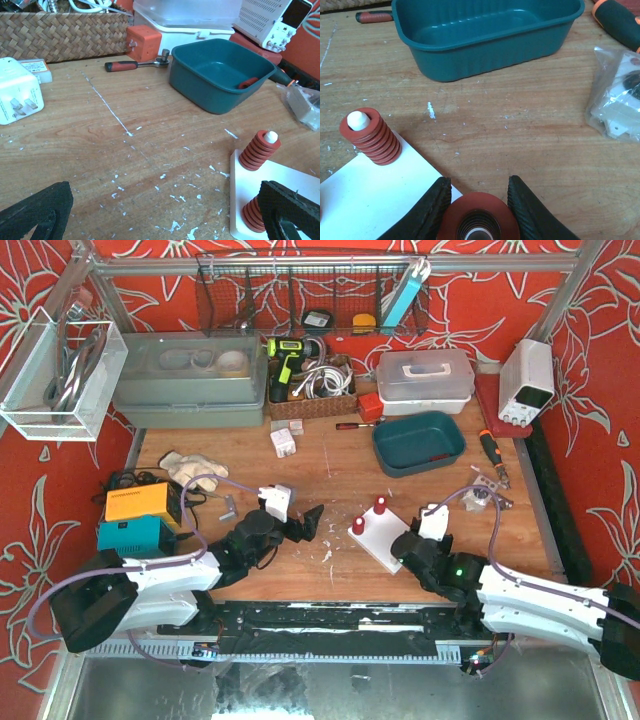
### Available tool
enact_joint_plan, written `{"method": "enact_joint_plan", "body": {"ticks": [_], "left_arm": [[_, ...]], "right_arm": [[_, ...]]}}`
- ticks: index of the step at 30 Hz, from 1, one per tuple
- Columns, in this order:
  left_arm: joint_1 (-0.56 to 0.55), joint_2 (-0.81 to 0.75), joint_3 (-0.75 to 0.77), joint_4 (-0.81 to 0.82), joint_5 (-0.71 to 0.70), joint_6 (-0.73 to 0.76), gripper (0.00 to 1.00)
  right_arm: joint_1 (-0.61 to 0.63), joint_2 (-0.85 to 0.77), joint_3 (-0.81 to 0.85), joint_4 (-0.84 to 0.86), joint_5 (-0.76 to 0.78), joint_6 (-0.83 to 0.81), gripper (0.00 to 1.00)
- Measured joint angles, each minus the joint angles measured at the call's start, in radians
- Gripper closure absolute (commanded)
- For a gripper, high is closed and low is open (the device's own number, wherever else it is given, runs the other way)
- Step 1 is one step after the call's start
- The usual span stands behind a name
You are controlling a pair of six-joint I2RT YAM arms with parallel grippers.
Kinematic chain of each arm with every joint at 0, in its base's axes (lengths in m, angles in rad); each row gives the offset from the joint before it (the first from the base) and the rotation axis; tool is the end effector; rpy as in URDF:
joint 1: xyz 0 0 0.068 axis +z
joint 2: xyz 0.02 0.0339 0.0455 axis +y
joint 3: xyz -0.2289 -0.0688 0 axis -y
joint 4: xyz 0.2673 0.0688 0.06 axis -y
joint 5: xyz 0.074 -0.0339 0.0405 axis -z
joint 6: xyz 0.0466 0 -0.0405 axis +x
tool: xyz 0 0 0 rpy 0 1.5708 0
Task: Install the large spring
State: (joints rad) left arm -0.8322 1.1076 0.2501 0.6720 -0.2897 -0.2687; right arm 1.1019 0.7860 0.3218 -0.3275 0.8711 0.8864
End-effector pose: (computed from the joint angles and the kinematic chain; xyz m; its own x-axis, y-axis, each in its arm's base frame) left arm 0.1813 -0.1793 0.1335 -0.2577 -0.0949 -0.9616 0.4680 0.8584 -0.2101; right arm 0.1209 0.1598 0.1354 -0.4602 0.1957 -0.8660 0.0395 0.9789 0.2003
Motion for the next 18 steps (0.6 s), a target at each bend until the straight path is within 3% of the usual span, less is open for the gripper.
{"method": "enact_joint_plan", "body": {"ticks": [6, 13, 18], "left_arm": [[0.0, 0.0, 0.0, 0.0, 0.0, 0.0, 0.0], [0.0, 0.001, 0.0, 0.0, 0.013, 0.004, 0.0], [0.0, 0.006, 0.0, -0.009, 0.027, 0.011, 0.0]], "right_arm": [[-0.018, 0.035, -0.011, 0.022, -0.017, 0.023, 0.59], [-0.035, 0.024, -0.005, 0.009, -0.023, 0.042, 0.49], [-0.044, -0.019, 0.065, -0.053, -0.061, 0.013, 0.33]]}}
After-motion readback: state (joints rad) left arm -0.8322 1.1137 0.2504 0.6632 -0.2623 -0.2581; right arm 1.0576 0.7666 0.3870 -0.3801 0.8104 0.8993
